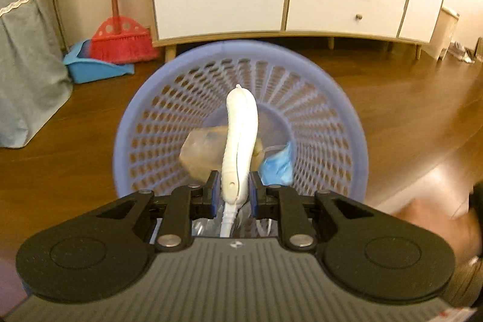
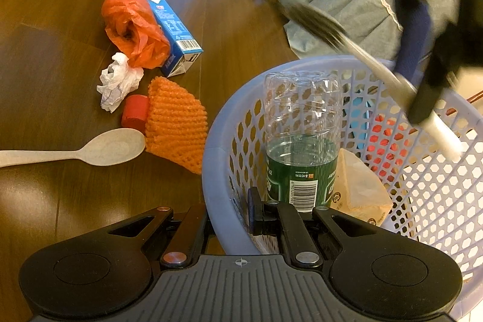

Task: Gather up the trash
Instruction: 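Lift the toothbrush over the wastebasket and open the left tool, then move the open left tool down to the crumpled white tissue, then close the left tool on the crumpled white tissue, then carry the tissue over the wastebasket and open the left tool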

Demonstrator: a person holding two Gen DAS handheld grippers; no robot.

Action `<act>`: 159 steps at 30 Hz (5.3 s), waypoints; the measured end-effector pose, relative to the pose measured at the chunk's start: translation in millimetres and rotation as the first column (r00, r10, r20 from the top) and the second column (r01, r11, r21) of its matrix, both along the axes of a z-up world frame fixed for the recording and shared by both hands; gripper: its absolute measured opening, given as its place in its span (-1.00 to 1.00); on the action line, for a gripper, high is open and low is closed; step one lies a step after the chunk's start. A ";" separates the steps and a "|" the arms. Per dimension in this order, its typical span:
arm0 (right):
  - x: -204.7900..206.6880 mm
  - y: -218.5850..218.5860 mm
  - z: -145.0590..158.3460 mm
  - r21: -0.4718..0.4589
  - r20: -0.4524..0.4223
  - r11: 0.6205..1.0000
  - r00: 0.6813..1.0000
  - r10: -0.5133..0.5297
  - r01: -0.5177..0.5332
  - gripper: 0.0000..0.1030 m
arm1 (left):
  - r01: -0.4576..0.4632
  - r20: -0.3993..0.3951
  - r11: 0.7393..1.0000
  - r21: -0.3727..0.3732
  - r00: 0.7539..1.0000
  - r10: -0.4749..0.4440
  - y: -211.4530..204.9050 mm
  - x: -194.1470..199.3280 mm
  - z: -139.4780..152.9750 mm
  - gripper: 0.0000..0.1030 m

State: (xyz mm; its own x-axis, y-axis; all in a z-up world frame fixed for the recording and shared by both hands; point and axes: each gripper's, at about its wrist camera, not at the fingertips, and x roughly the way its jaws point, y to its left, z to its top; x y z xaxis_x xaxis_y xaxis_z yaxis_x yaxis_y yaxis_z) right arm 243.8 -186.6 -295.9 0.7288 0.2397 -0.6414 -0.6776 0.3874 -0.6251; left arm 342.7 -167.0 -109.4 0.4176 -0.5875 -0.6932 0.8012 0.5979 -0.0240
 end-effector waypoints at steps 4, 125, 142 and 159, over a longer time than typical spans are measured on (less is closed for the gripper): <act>0.7 0.4 0.2 0.003 -0.001 1.000 1.000 -0.002 0.002 -0.93 | -0.009 -0.033 0.999 -0.035 0.999 0.008 -23.6 14.3 -5.2 -0.56; 0.2 -3.3 -1.7 -0.005 0.002 1.000 1.000 -0.003 0.003 -0.92 | -0.342 -0.120 0.934 0.103 0.928 0.353 155.0 -68.8 -105.0 -0.83; 0.9 -4.9 -1.5 -0.008 0.003 1.000 1.000 -0.002 0.002 -0.92 | -0.278 -0.024 0.958 -0.064 0.961 0.277 121.0 -43.7 -16.3 -0.83; 1.9 -0.8 -1.3 0.000 0.000 1.000 1.000 -0.010 0.010 -0.92 | -0.198 -0.044 0.975 -0.104 0.980 0.195 67.9 -20.8 -3.9 -0.83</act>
State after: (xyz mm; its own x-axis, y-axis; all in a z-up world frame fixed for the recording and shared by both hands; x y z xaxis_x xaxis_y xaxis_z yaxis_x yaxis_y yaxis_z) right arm 245.7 -187.3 -297.2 0.7313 0.2322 -0.6413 -0.6735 0.3938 -0.6255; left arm 321.9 -99.1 -113.4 0.5098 -0.5683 -0.6458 0.6661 0.7359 -0.1217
